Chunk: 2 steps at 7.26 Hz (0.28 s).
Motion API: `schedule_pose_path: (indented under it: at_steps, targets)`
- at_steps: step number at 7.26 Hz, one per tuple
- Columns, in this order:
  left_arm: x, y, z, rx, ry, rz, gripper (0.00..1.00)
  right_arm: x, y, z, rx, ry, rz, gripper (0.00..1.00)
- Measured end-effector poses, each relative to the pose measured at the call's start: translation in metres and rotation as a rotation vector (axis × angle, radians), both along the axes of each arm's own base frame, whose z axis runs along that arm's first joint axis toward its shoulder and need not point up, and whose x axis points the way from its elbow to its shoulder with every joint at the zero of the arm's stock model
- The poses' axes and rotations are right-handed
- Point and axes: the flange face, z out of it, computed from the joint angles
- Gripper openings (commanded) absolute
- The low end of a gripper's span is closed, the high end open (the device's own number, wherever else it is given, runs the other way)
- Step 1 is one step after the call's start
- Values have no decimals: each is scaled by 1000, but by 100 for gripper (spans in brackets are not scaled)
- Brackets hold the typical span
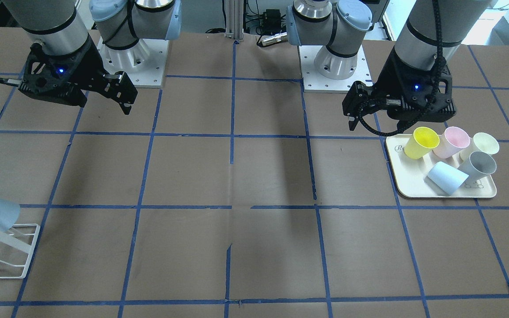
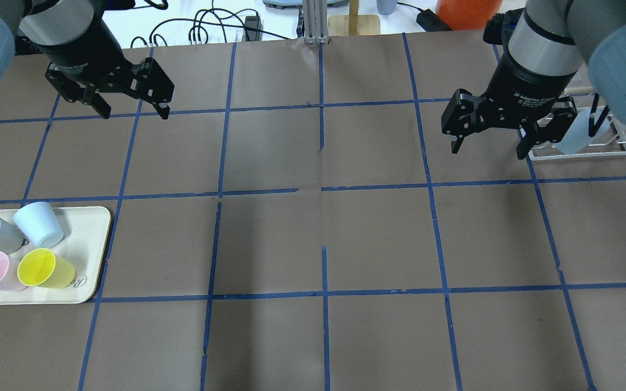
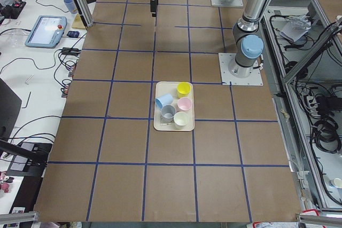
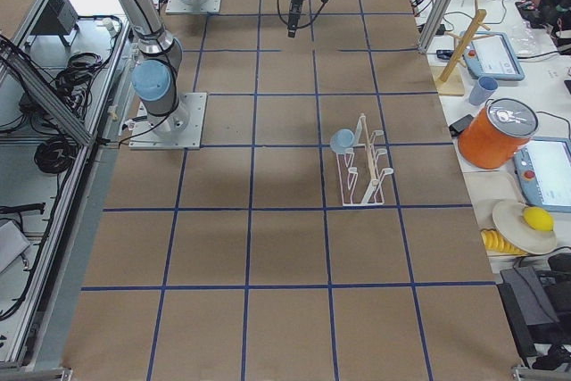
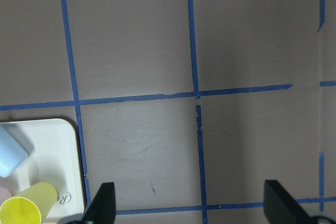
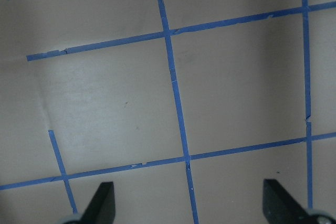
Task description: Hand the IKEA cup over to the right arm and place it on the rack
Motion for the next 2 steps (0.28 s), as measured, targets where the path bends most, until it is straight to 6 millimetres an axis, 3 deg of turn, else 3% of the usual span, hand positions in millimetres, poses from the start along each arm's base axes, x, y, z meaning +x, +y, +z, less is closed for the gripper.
schedule_pose_path:
  at_steps: [2]
  targets:
    - [0, 0, 0, 0, 4, -1, 100, -9, -3, 7, -8, 4, -13, 100]
